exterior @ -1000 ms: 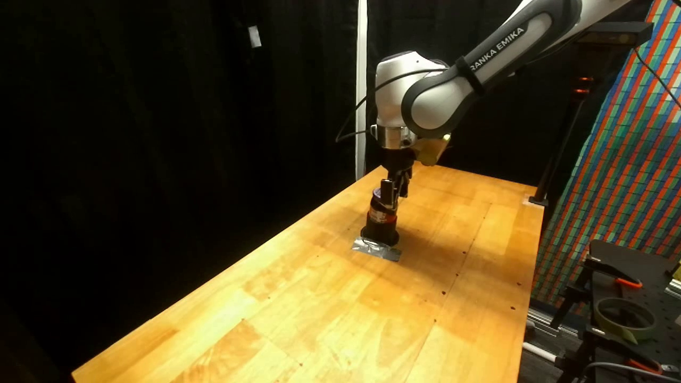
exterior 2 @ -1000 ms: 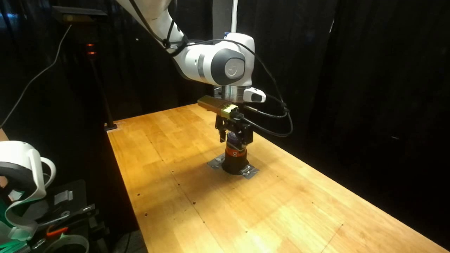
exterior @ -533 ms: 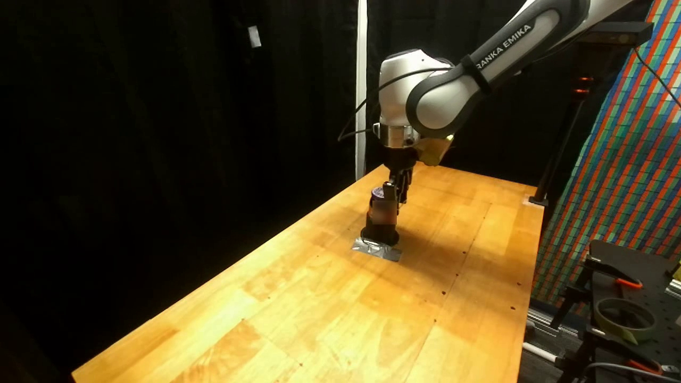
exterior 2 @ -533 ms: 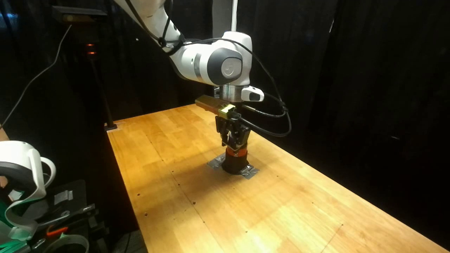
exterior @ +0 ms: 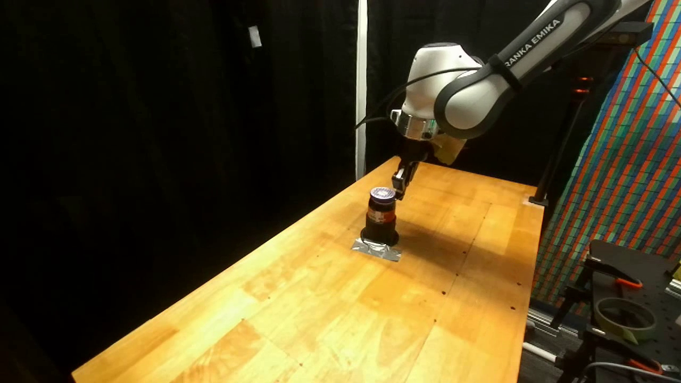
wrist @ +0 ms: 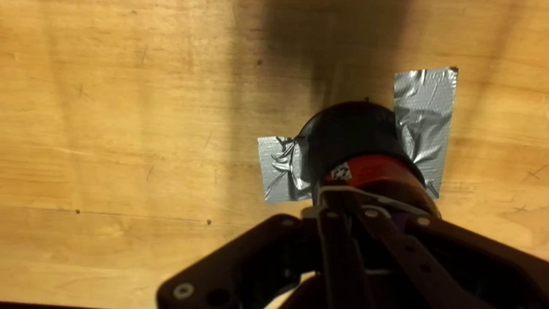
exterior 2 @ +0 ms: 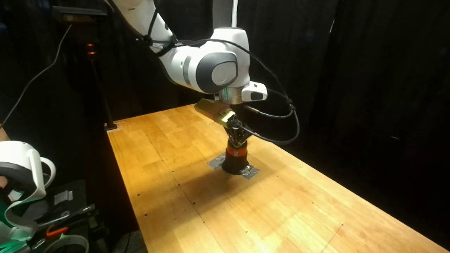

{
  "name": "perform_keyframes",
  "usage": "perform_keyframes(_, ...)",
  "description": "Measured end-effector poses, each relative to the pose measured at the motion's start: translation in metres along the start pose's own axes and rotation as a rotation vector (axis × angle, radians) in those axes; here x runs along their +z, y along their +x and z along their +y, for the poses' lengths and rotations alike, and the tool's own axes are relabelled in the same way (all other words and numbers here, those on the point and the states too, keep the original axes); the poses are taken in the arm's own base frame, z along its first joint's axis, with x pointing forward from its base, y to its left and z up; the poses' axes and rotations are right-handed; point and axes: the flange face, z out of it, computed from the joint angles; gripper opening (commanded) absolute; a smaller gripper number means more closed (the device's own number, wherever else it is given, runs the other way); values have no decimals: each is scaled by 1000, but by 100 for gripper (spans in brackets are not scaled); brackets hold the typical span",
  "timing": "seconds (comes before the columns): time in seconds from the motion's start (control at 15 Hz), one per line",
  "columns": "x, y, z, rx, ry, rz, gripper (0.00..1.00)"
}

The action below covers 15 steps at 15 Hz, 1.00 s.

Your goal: Put the rubber band on the jar.

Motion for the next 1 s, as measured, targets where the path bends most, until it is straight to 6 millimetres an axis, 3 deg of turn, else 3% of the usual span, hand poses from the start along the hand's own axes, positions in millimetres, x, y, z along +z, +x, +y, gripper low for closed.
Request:
perform_keyframes(0.67, -3, -23, 15, 6, 82, 235, 9)
perform_keyframes(1.0, -18, -28, 22, 5, 169, 295, 8)
